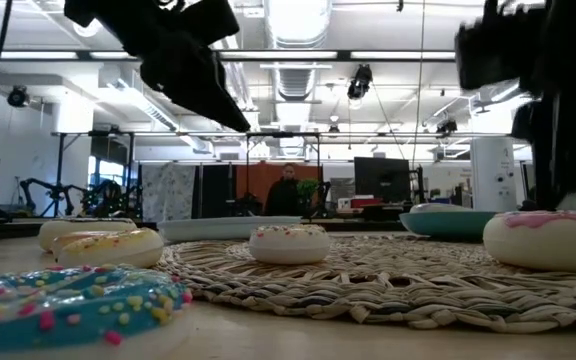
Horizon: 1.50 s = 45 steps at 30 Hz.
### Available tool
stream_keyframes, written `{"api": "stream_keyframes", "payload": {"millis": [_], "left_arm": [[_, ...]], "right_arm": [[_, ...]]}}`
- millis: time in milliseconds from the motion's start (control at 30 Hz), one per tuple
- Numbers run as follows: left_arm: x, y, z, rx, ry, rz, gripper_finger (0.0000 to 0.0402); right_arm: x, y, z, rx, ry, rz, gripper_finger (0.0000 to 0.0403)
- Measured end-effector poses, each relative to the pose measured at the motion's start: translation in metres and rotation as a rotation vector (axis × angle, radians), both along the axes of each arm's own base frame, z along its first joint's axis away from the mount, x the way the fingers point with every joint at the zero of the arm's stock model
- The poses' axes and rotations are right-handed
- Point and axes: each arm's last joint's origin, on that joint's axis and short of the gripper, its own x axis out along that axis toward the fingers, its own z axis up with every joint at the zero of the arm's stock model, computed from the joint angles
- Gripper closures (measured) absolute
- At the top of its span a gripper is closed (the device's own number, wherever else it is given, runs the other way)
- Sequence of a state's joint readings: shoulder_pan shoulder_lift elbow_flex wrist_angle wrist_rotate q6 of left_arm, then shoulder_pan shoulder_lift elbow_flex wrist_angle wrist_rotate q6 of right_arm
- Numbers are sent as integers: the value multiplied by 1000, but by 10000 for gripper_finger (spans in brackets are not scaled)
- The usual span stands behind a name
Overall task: Pick & Place donuts
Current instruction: Put the big pink donut on the green plate
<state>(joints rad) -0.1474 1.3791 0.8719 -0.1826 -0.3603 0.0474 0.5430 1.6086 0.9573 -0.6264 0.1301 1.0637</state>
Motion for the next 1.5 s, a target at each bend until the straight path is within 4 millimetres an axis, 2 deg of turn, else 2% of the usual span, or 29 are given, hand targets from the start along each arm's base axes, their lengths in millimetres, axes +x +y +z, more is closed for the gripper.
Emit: {"api": "stream_keyframes", "payload": {"millis": [233, 333, 433, 600, 667, 733, 833, 1000, 1100, 1200, 1333, 1500], "left_arm": [[-4, 1, 1, -1, 1, 10, 239], [-4, 1, 0, -1, 2, 10, 239], [-4, 1, 0, 1, 6, 11, 239], [-4, 2, 0, 25, 1, 41, 239], [-4, 2, 0, 32, -5, 64, 239], [-4, 3, 1, 32, -11, 81, 239], [-4, 3, 1, 17, -26, 96, 239], [-2, 3, 3, -15, -62, 128, 239], [-1, 3, 5, -17, -89, 144, 239], [0, 4, 6, -14, -106, 154, 239], [0, 4, 6, -13, -107, 156, 239], [0, 4, 6, -36, -115, 173, 239]], "right_arm": [[12, 8, -23, 18, 60, -7, 152], [16, 7, -23, 24, 54, -39, 170], [16, 4, -25, 29, 67, -48, 214], [14, -4, -20, 54, 76, -59, 330], [14, -9, -7, 77, 35, -71, 371], [14, -17, 20, 90, -52, -99, 382], [-2, -45, 55, 33, -97, -211, 377], [-52, -119, 75, -45, 2, -537, 374], [-74, -154, 69, -40, -22, -681, 374], [-84, -176, 54, -33, -18, -778, 374], [-88, -193, 32, -51, 51, -839, 365], [-88, -203, 20, -98, 131, -830, 317]]}}
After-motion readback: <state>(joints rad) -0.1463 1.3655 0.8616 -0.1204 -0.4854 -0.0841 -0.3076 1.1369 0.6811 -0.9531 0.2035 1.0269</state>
